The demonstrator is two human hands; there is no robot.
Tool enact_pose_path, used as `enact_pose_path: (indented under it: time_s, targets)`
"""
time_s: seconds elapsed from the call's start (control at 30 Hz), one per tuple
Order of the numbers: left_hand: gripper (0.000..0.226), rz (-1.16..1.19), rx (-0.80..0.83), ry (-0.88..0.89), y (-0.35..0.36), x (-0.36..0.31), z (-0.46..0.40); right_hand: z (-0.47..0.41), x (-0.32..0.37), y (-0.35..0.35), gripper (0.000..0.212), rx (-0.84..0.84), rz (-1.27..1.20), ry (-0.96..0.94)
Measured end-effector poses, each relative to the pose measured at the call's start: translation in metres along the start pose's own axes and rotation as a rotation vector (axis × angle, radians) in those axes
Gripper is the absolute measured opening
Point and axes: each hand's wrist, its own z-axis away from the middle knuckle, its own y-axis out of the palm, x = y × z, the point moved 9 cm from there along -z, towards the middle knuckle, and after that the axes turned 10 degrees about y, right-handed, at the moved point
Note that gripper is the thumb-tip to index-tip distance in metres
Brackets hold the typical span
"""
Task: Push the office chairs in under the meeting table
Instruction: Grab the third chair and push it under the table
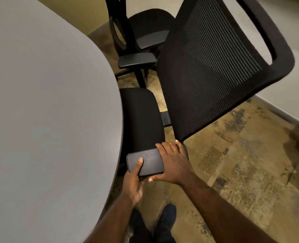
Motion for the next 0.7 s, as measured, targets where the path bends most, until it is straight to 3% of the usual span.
enact_pose_path:
  time_s: [0.23, 0.7]
  targets:
    - [0.078, -0.141, -0.015, 0.103, -0.015, 0.001, -0.020, -0.003, 0.001, 0.008, 0.115, -0.093, -0.011, -0.029]
    - [0.063, -0.026, -0.089, 0.090, -0.025, 0.044, -0.059, -0.021, -0.018, 0.072, 0.116, 0.014, 0.025, 0.033]
